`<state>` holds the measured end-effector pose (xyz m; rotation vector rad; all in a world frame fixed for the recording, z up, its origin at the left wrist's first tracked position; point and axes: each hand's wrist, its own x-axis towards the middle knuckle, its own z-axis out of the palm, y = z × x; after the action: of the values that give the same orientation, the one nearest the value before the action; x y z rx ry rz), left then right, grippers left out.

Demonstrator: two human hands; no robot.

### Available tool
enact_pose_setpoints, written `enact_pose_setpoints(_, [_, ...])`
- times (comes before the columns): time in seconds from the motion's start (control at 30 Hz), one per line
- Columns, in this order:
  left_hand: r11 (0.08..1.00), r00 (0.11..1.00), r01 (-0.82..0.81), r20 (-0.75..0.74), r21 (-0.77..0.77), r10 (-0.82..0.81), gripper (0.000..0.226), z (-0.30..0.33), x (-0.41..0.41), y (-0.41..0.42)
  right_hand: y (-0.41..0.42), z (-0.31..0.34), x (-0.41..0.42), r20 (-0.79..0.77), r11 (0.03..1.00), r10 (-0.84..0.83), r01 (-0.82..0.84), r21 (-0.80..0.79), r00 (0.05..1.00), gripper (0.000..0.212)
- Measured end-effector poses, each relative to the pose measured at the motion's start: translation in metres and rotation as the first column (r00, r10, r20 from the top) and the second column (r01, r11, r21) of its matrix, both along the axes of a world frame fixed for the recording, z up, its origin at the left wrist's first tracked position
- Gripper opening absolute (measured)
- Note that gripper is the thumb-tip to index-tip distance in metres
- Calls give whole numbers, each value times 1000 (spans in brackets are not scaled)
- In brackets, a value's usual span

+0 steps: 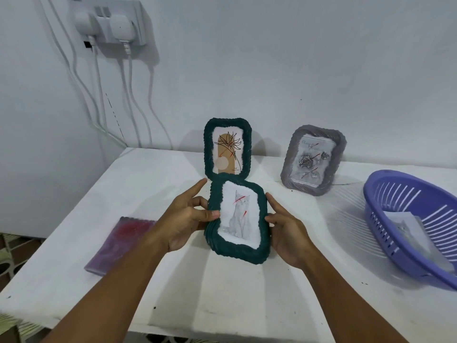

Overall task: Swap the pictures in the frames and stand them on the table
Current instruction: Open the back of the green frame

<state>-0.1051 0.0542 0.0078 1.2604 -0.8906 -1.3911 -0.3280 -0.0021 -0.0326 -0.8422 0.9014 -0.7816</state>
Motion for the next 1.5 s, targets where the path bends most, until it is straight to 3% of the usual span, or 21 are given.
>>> enact_pose_setpoints(0.07, [1000, 994, -20, 106, 10, 19, 83, 3, -4, 1, 3, 4, 1, -303, 992, 84, -110, -68, 949, 35])
enact_pose_setpoints(0.1, [1000, 983, -12, 184, 8, 10, 82, 6, -7, 2, 3, 6, 1, -448, 983, 73, -141, -120, 891, 40])
enact_pose_setpoints(0.17, [1000, 955, 17, 296, -12, -13, 73, 13, -16, 5, 2, 14, 2, -628, 944, -66, -155, -291, 776, 47])
enact_pose_setpoints(0.27, [994, 917, 90, 394, -59, -59, 56, 22, -29, 5, 4, 38, 6, -591, 859, -207, -144, -491, 780, 38])
enact_pose_setpoints(0.43, [977, 833, 176, 547, -121, -82, 45, 24, -53, -3, -2, 60, 13, -563, 834, -234, -134, -535, 793, 40])
enact_pose_setpoints(0.53, [969, 858, 209, 501, -133, -116, 34, 19, -67, -8, -9, 64, 7, -581, 822, -309, -95, -561, 753, 37])
enact_pose_setpoints(0.67, [962, 861, 243, 486, -127, -153, 39, 7, -79, -16, -15, 67, -6, -627, 826, -347, -89, -556, 698, 36])
enact_pose_setpoints(0.73, [960, 890, 246, 422, -133, -170, 32, 2, -80, -18, -19, 66, -13, -624, 825, -368, -67, -561, 690, 34])
enact_pose_setpoints(0.8, [963, 858, 220, 501, -155, -116, 27, -6, -75, -21, -22, 63, -23, -647, 817, -394, -73, -571, 653, 35])
enact_pose_setpoints(0.9, [983, 686, 168, 725, -74, -63, 52, -27, -60, -20, -19, 53, -35, -668, 828, -363, -104, -551, 650, 40])
enact_pose_setpoints(0.97, [984, 631, 178, 767, 1, -115, 67, -43, -52, -13, -14, 38, -42, -646, 854, -322, -82, -514, 692, 41])
enact_pose_setpoints(1.13, [966, 680, 252, 720, -53, -138, 64, -59, -47, 7, 6, -17, -51, -623, 894, -223, -98, -437, 750, 40])
enact_pose_setpoints(1.23, [969, 658, 233, 747, -77, -99, 73, -69, -42, 12, 14, -40, -51, -620, 806, -277, -174, -566, 734, 41])
enact_pose_setpoints(1.33, [977, 645, 200, 761, -75, -73, 79, -84, -36, 17, 15, -58, -48, -693, 672, -342, -350, -653, 635, 40])
enact_pose_setpoints(1.5, [961, 591, 225, 807, -163, -2, 75, -99, -34, 24, 20, -67, -44, -738, 644, -432, -396, -655, 519, 53])
